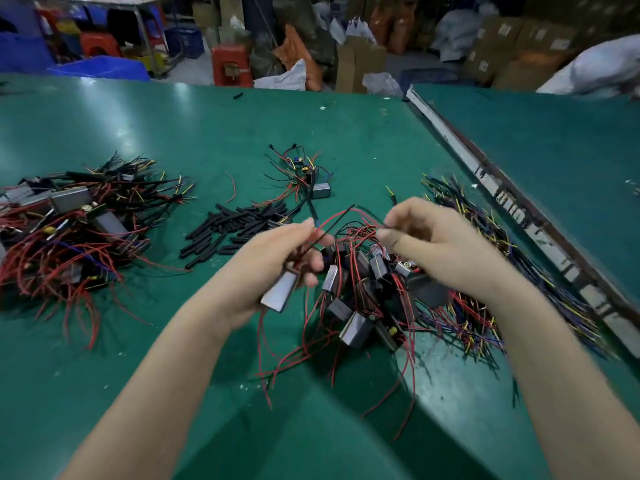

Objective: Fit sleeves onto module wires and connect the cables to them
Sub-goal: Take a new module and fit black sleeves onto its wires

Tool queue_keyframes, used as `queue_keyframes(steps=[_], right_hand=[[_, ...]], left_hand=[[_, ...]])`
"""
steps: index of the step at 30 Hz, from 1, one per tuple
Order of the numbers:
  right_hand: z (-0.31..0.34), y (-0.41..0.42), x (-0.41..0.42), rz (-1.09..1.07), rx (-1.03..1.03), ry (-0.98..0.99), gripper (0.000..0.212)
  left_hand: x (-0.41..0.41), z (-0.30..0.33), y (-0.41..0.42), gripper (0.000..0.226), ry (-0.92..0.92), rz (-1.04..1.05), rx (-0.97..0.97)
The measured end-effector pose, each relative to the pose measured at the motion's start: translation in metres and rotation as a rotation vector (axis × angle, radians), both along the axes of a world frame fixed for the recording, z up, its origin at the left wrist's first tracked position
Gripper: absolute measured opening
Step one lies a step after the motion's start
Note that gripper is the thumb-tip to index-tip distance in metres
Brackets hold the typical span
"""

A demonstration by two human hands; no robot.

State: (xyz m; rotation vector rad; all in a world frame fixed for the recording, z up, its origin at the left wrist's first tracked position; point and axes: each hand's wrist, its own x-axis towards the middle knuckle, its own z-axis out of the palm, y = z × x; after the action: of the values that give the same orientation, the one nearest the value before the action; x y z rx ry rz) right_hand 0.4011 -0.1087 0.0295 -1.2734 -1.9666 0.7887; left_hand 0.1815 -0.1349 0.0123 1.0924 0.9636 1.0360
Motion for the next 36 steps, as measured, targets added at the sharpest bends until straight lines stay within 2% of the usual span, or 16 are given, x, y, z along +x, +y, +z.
queue_keyframes(steps=[5, 11, 15, 19, 22, 26, 28, 30, 33, 36], right_hand=[[-0.022, -0.013, -0.040, 0.002, 0.020, 0.116, 0.014], [-0.020, -0.030, -0.070, -0.061, 0.080, 0.387, 0.009], [-0.018, -0.043, -0.086, -0.066, 0.015, 0.572, 0.008], [-0.018, -0.054, -0.094, -0.027, -0.091, 0.690, 0.004], [-0.022, -0.064, -0.105, -0.015, -0.123, 0.740, 0.012], [-0.033, -0.075, -0.122, -0.077, -0.074, 0.757, 0.011], [-0.036, -0.075, -0.126, -0.149, -0.155, 0.818, 0.013], [-0.036, -0.073, -0.126, -0.194, -0.302, 0.902, 0.013], [-0.034, -0.068, -0.126, -0.221, -0.575, 1.176, 0.015], [-0.038, -0.068, -0.132, -0.319, -0.863, 1.420, 0.010]], left_hand=[[-0.002, -0.008, -0.015, 0.015, 0.008, 0.070, 0.099], [0.001, 0.000, -0.034, 0.020, -0.150, 0.154, 0.145], [0.003, 0.006, -0.046, 0.015, -0.255, 0.205, 0.135], [0.001, 0.006, -0.052, 0.019, -0.402, 0.291, 0.115], [-0.001, 0.001, -0.057, 0.019, -0.321, 0.397, 0.168], [-0.003, -0.008, -0.060, 0.020, -0.196, 0.561, 0.241], [-0.010, -0.012, -0.059, 0.016, -0.206, 0.637, 0.240], [-0.021, -0.017, -0.059, 0.013, -0.295, 0.639, 0.207], [-0.036, -0.023, -0.060, 0.011, -0.531, 0.656, 0.206], [-0.047, -0.031, -0.062, 0.004, -0.620, 0.818, 0.197]])
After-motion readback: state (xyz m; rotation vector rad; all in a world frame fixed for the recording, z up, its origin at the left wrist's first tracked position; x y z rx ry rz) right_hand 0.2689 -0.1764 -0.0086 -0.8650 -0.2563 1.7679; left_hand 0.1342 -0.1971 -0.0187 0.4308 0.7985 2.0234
